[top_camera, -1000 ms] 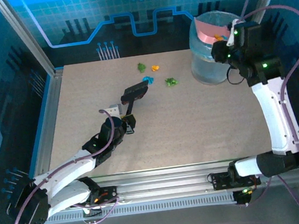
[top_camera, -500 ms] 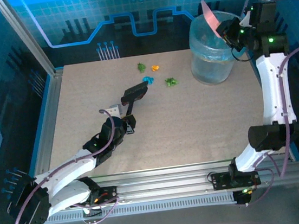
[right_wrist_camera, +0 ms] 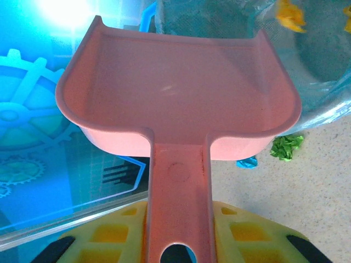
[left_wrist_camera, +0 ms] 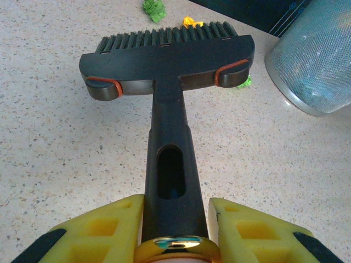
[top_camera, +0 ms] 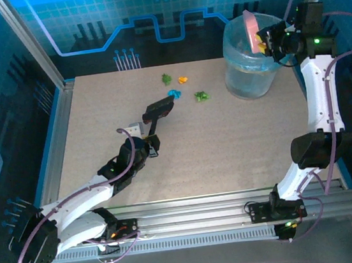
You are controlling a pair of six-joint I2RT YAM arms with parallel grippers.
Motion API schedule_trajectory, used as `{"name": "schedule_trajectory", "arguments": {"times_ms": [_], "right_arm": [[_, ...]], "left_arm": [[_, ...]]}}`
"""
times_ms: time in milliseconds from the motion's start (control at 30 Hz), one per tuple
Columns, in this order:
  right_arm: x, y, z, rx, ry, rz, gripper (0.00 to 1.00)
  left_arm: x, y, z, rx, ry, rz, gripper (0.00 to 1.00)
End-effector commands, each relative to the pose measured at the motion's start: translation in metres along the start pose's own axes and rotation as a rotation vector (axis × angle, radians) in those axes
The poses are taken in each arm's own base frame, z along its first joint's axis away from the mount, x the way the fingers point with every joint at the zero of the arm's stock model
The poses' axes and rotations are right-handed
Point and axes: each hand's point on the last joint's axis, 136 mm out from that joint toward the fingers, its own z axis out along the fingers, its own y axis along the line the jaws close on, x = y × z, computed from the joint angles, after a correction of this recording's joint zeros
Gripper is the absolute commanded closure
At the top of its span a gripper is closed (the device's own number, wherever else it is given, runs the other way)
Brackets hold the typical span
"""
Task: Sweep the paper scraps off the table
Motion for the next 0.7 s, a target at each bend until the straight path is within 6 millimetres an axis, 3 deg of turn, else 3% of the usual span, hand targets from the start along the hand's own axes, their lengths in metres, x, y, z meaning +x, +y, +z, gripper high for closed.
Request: {"name": "schedule_trajectory", "arguments": {"times_ms": [0,133,333,467,667], "right_arm": [[-0.004,0.017,-0.028,-0.058,-0.061,0.082,1.00],[-0.004,0.005,-0.033,-0.031,-0.071,0.220,1.00],[-0.004,0.019,-0.041,-0.120,-0.080,0.195,1.00],[0.008,0.042,-0.061,-0.197,-0.109,0.050,1.00],[0.045,0.068,-0.116,-0.306,-0.267,-0.272,1.00]], "left_arm": [[-0.013,-0.008,0.000,0.017,-0.051,-0.015,1.00],[-0.013,-0.008,0.000,0.016,-0.050,-0.014,1.00],[-0.013,-0.008,0.000,0.017,-0.050,-0.014,1.00],[-0.013,-0.008,0.000,0.016,-0.049,-0.014,1.00],[-0.012,-0.008,0.001,0.014,-0.048,-0.014,1.00]]}}
